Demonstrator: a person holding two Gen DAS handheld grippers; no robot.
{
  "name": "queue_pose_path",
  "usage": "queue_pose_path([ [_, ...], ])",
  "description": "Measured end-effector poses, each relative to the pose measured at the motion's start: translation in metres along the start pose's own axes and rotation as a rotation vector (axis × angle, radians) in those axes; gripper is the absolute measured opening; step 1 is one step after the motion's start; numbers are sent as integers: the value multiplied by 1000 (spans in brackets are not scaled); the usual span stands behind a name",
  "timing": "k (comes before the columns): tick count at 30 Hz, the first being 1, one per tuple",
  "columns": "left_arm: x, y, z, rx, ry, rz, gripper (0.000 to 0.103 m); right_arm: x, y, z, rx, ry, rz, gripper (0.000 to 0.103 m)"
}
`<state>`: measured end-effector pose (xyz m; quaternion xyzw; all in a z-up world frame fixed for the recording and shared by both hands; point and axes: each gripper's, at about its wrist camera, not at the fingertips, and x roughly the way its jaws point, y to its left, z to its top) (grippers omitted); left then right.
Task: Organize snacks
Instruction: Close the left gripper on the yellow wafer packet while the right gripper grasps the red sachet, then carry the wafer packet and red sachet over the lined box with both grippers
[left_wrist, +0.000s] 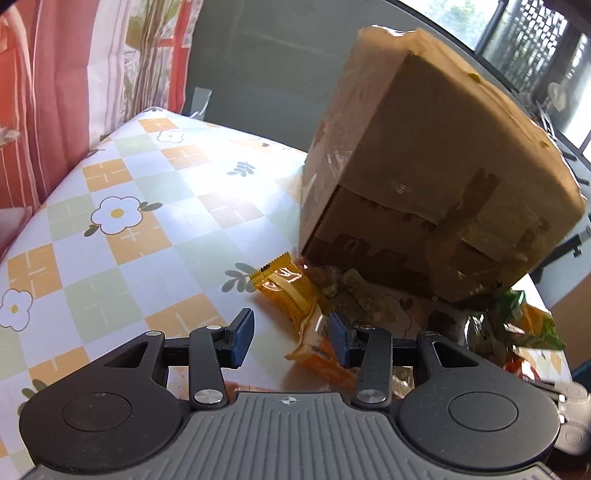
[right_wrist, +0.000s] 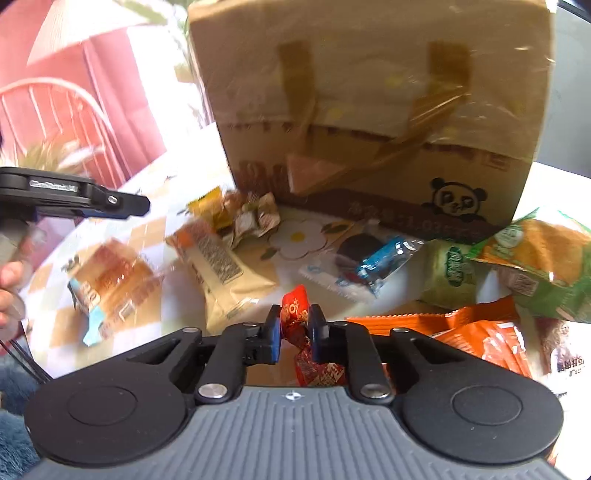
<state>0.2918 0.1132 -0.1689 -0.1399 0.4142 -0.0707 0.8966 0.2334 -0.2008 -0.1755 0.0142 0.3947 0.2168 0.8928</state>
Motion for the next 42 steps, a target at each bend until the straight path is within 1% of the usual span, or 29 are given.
queue_pose_path([
  [2, 15, 0, 11, -49, 5, 12, 47, -2, -3, -2, 17, -6, 0, 15],
  [4, 30, -5, 21, -63, 18, 35, 48, -4, -3, -3, 9, -13, -1, 15],
  [5, 39, -9, 25, -62, 33, 47, 51, -4, -3, -3, 5, -15, -2, 15],
  [6, 47, -11, 27, -70, 57, 51, 59, -4, -3, -3, 6, -17, 0, 15],
  [7, 55, -12, 29, -85, 80, 52, 60, -5, -5, -4, 11, -18, 2, 15],
  [10, 71, -12, 28, -131, 109, 87, 59, -11, -11, -5, 44, -35, 19, 15],
  [11, 71, -13, 27, -116, 97, 94, 59, -12, -13, -5, 56, -41, 21, 14],
  [12, 72, -17, 26, -84, 101, 105, 58, -15, -17, -6, 73, -46, 22, 14],
  [13, 72, -21, 25, -39, 103, 127, 51, -16, -19, -6, 86, -52, 24, 14],
  [14, 72, -24, 24, -5, 104, 147, 47, -18, -21, -7, 94, -57, 26, 14],
  [15, 70, -22, 23, -5, 102, 140, 38, -19, -23, -8, 100, -60, 27, 14],
  [17, 65, -13, 20, -39, 97, 106, 35, -20, -23, -10, 105, -63, 32, 14],
  [18, 63, -10, 19, -40, 95, 107, 34, -21, -23, -11, 107, -64, 37, 14],
  [21, 52, -5, 15, 8, 83, 144, 33, -23, -23, -11, 122, -64, 58, 14],
  [25, 31, -2, 15, 53, 48, 139, 33, -28, -24, -9, 144, -85, 63, 13],
  [30, 1, -11, 20, 110, -20, 104, 33, -41, -27, -4, 164, -135, 79, 13],
  [33, -14, -23, 22, 132, -57, 69, 33, -49, -29, 2, 173, -166, 86, 13],
  [39, -42, -50, 25, 217, -117, -7, 33, -67, -28, 18, 140, -238, 82, 13],
  [42, -62, -65, 30, 271, -183, -40, 33, -80, -30, 32, 124, -301, 76, 12],
])
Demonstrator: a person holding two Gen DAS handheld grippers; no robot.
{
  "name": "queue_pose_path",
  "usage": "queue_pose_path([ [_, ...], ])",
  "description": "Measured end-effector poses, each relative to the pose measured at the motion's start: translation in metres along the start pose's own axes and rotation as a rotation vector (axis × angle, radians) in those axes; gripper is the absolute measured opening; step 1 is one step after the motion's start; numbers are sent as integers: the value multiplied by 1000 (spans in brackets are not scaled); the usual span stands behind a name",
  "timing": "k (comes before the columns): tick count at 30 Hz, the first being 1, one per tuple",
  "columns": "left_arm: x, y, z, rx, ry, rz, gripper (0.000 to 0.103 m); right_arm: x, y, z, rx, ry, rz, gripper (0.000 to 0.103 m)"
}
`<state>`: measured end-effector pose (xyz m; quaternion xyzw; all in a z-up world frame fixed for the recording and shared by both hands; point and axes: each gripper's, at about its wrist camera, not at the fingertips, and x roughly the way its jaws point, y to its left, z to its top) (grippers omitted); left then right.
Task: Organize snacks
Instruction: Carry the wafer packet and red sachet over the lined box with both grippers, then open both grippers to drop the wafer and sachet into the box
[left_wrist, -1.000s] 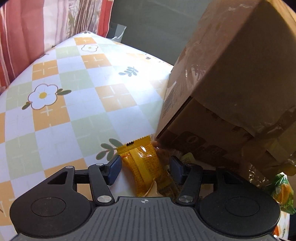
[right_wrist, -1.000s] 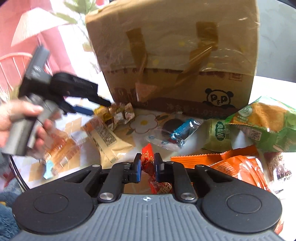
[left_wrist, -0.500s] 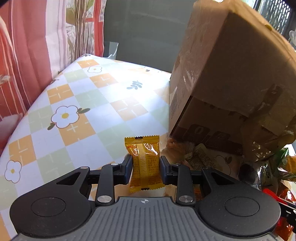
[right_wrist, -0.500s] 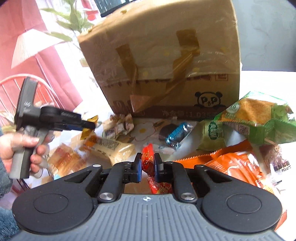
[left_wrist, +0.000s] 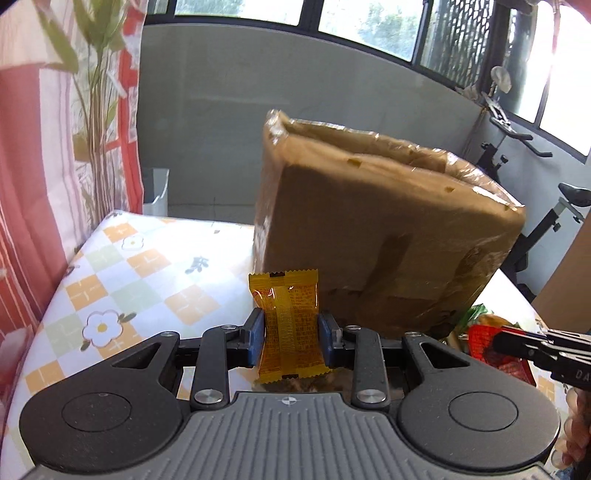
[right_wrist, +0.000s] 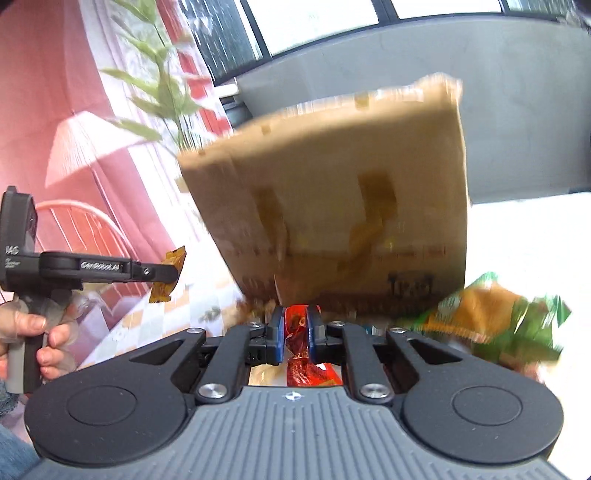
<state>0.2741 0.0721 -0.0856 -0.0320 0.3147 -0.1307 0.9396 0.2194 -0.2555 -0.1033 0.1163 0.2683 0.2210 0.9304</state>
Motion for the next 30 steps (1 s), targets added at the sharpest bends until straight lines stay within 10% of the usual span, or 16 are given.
queue_pose_path([
  [17, -5, -54, 101, 61, -240, -95, 33, -19, -9, 131, 4, -287, 98, 12],
  [30, 93, -66, 123, -6, -76, -38, 48, 70, -31, 143, 9, -260, -151, 25],
])
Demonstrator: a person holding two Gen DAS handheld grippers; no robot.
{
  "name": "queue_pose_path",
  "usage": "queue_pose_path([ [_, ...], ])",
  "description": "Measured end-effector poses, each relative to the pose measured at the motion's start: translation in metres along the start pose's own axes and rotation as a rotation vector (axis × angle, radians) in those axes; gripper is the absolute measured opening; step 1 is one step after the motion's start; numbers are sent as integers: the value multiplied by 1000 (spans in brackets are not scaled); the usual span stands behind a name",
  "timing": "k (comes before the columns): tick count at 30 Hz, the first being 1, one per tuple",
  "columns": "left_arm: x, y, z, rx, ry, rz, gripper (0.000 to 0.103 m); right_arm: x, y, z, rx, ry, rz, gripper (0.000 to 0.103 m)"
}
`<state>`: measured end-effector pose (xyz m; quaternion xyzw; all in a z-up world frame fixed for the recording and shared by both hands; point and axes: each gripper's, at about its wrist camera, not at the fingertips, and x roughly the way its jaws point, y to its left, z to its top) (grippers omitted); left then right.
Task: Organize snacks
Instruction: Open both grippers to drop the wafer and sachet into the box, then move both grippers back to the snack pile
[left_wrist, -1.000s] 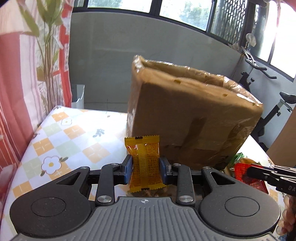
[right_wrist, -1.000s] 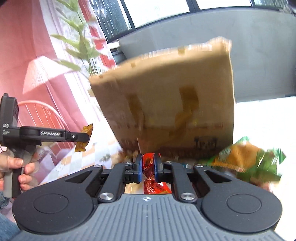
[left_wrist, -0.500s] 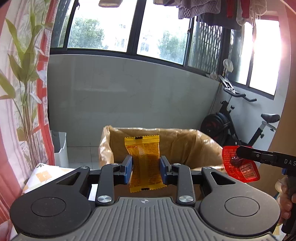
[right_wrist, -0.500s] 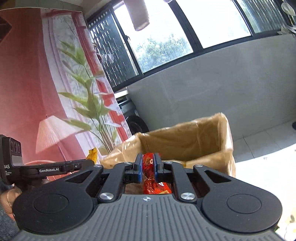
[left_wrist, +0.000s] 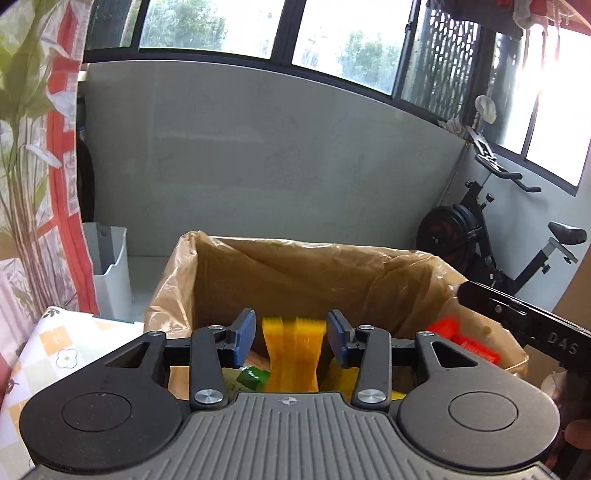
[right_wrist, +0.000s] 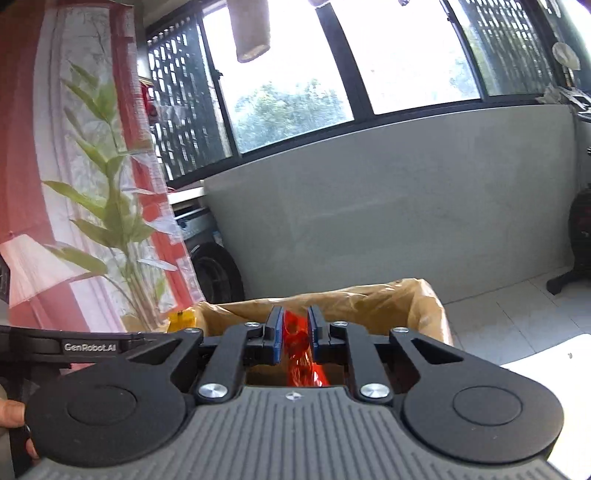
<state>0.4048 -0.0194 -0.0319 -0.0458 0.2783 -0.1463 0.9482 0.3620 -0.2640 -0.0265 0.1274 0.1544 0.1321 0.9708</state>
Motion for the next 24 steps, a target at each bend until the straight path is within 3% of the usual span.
queue_pose_path([
  [1, 0, 3, -2, -4, 3, 17, 48, -2, -3, -2, 8, -1, 5, 31],
  [9, -37, 25, -10, 23, 6, 46, 48, -27, -6, -3, 21, 10, 26, 34],
  [11, -51, 28, -5, 34, -6, 48, 48, -31, 2, -2, 27, 19, 58, 45],
  [15, -71, 37, -10, 62, -7, 38, 48, -42, 27, -8, -19, -19, 96, 52],
  [19, -83, 51, -34, 75, 25, 7, 48, -49, 58, -30, -78, -11, 106, 52],
  [24, -84, 72, -73, 76, 106, 8, 47, -50, 75, -76, 10, 61, 118, 52],
])
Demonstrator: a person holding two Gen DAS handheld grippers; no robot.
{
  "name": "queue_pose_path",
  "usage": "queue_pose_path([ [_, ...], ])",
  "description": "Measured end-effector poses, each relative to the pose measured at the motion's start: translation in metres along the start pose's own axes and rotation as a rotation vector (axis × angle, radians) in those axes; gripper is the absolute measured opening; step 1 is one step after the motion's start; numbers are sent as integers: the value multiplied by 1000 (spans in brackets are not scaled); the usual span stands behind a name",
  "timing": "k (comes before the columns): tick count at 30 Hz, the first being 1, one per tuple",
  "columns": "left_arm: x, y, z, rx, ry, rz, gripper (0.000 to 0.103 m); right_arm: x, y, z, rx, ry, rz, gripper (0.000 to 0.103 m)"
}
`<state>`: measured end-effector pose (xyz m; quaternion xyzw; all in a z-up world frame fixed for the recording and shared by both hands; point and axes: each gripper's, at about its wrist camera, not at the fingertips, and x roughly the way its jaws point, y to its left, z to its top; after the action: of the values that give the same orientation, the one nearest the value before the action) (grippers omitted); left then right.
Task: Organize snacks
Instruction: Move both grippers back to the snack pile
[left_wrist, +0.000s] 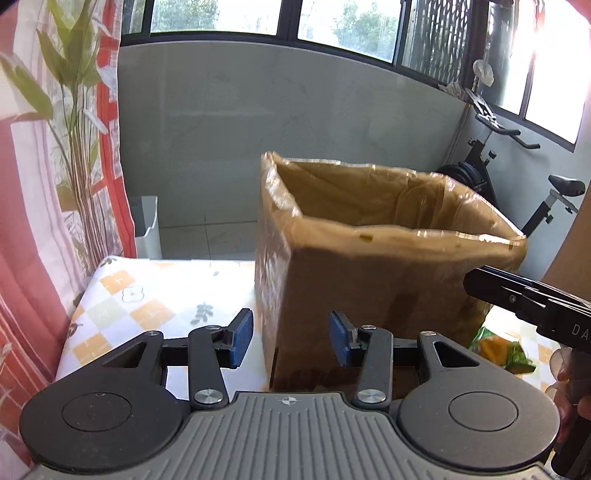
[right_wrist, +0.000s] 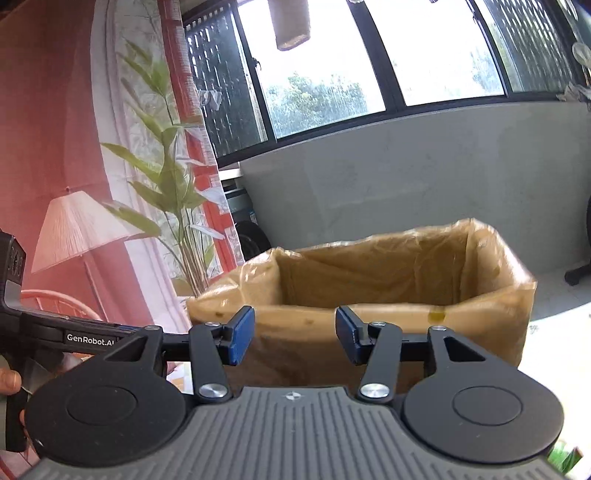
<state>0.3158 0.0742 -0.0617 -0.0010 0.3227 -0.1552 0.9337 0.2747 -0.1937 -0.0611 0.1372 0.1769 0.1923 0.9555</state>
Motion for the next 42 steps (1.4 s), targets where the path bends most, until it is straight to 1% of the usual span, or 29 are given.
queue_pose_path([
  [2, 5, 8, -15, 12, 31, -4, 47, 1, 5, -21, 28, 29, -2, 52],
  [4, 11, 16, -29, 17, 60, 6, 47, 6, 12, -40, 4, 85, -1, 52],
  [6, 17, 26, -39, -3, 77, 4, 47, 15, 16, -55, -5, 149, 1, 52],
  [8, 23, 35, -46, -20, 86, 1, 47, 27, 16, -69, -10, 214, 0, 52],
  [11, 33, 45, -51, -23, 94, 26, 45, 47, 19, -86, -52, 311, -1, 52],
  [15, 45, 63, -55, -77, 99, 21, 45, 71, 17, -102, -61, 404, 0, 52],
  [20, 57, 71, -59, -104, 117, 42, 45, 105, 18, -106, -135, 467, -8, 51],
  [22, 62, 73, -60, -115, 123, 35, 45, 117, 19, -109, -159, 492, -26, 52],
  [24, 66, 74, -64, -127, 129, 28, 45, 124, 20, -112, -182, 496, -38, 52],
  [26, 70, 75, -66, -138, 138, 18, 45, 130, 19, -116, -194, 517, -66, 59],
  [27, 72, 75, -67, -143, 143, 14, 45, 131, 18, -117, -192, 511, -68, 60],
  [28, 73, 74, -68, -146, 147, 8, 45, 132, 16, -117, -195, 506, -72, 63],
  [30, 77, 73, -69, -146, 154, -4, 45, 131, 19, -120, -217, 503, -70, 66],
  [31, 78, 72, -69, -145, 156, -8, 45, 131, 20, -121, -229, 503, -71, 66],
  [34, 82, 69, -69, -146, 163, -15, 45, 126, 22, -121, -259, 501, -44, 46],
  [36, 84, 67, -70, -142, 165, -9, 45, 121, 23, -119, -261, 521, -44, 42],
  [37, 85, 66, -71, -140, 166, -5, 45, 117, 24, -118, -275, 514, -45, 29],
  [38, 87, 63, -73, -142, 172, -4, 45, 112, 24, -118, -298, 507, -58, 6],
  [39, 90, 60, -74, -143, 182, -8, 45, 109, 23, -119, -311, 524, -73, 5],
  [42, 98, 47, -75, -111, 203, -4, 45, 96, 6, -118, -238, 539, -64, 5],
])
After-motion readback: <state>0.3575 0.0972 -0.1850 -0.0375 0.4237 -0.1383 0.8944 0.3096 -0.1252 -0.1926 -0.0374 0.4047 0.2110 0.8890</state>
